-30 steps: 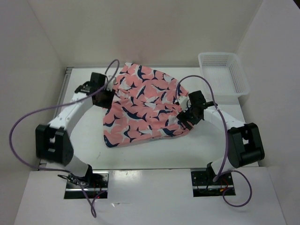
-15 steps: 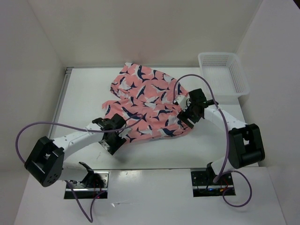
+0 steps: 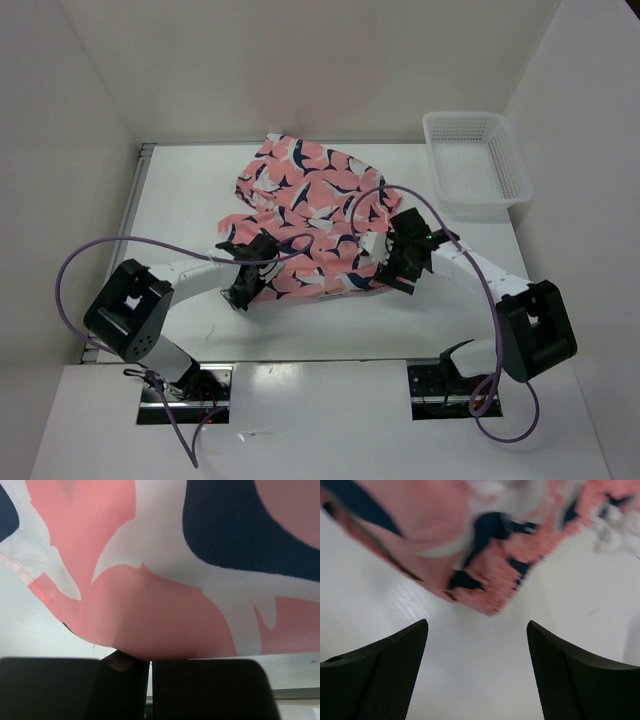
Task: Fold and stack the shorts
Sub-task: Fold the shorts
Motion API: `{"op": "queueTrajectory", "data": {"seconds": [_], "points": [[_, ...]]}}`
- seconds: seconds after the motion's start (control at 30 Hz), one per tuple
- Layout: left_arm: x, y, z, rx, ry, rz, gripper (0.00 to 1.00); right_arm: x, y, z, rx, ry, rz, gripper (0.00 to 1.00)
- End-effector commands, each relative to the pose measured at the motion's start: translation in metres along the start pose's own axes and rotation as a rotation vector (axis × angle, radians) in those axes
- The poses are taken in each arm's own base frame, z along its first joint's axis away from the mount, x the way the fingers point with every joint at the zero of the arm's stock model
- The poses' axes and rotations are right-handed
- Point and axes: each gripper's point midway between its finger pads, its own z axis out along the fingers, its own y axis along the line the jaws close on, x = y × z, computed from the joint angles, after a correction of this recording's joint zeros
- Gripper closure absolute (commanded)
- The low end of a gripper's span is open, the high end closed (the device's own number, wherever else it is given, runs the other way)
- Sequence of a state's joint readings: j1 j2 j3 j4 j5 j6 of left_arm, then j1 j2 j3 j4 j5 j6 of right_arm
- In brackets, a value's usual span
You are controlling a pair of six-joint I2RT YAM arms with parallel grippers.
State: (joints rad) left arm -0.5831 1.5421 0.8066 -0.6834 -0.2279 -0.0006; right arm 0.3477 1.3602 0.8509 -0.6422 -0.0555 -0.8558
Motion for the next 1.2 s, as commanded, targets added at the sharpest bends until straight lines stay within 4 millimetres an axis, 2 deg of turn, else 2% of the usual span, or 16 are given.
{"op": "queueTrajectory", "data": {"seconds": [0.0, 0.17, 0.23, 0.27, 0.33, 0.37, 0.5, 0.57, 0.63, 0.67, 0.77, 0.93, 1.0, 1.1, 1.13, 1.17], "points": [[-0.017, -0.002, 0.0, 0.026, -0.067, -0.021, 0.96, -0.007, 0.024, 0.008, -0.032, -0.004, -0.146, 0.16], [-0.014, -0.002, -0.014, 0.039, -0.066, -0.02, 1.0, -0.007, 0.026, 0.03, -0.02, 0.011, -0.189, 0.19], [-0.018, -0.003, -0.021, 0.052, -0.08, -0.022, 1.0, -0.01, 0.022, 0.038, 0.004, 0.001, -0.153, 0.33], [-0.024, -0.001, -0.028, 0.051, -0.099, -0.025, 1.0, -0.01, 0.02, 0.04, 0.016, 0.004, -0.136, 0.5], [-0.025, 0.0, -0.033, 0.05, -0.107, -0.026, 1.0, -0.013, 0.018, 0.042, 0.027, -0.007, -0.113, 0.63], [-0.029, 0.004, -0.039, 0.047, -0.123, -0.038, 1.0, -0.013, 0.018, 0.042, 0.026, -0.007, -0.102, 0.76], [-0.043, 0.024, -0.056, 0.023, -0.176, -0.097, 1.0, -0.019, 0.019, 0.035, 0.007, -0.022, -0.092, 1.0], [-0.066, 0.056, -0.079, -0.015, -0.254, -0.19, 1.0, -0.034, 0.018, 0.014, -0.022, -0.055, -0.069, 1.0], [-0.077, 0.092, -0.099, -0.058, -0.309, -0.29, 1.0, -0.05, 0.025, -0.002, -0.085, -0.115, -0.055, 1.0], [-0.09, 0.111, -0.118, -0.093, -0.368, -0.327, 1.0, -0.062, 0.024, -0.013, -0.09, -0.149, -0.046, 1.0], [-0.092, 0.142, -0.137, -0.163, -0.412, -0.398, 1.0, -0.081, 0.038, -0.034, -0.138, -0.201, -0.063, 1.0], [-0.079, 0.148, -0.159, -0.203, -0.473, -0.424, 1.0, -0.09, 0.05, -0.059, -0.226, -0.23, -0.052, 1.0], [-0.072, 0.15, -0.167, -0.227, -0.495, -0.434, 1.0, -0.096, 0.054, -0.075, -0.242, -0.256, -0.062, 1.0], [-0.067, 0.158, -0.198, -0.275, -0.583, -0.46, 1.0, -0.112, 0.074, -0.103, -0.305, -0.301, -0.067, 1.0], [-0.067, 0.162, -0.205, -0.289, -0.591, -0.466, 1.0, -0.126, 0.074, -0.117, -0.31, -0.344, -0.061, 1.0], [-0.072, 0.171, -0.226, -0.306, -0.644, -0.487, 1.0, -0.137, 0.077, -0.128, -0.341, -0.383, -0.011, 1.0]]}}
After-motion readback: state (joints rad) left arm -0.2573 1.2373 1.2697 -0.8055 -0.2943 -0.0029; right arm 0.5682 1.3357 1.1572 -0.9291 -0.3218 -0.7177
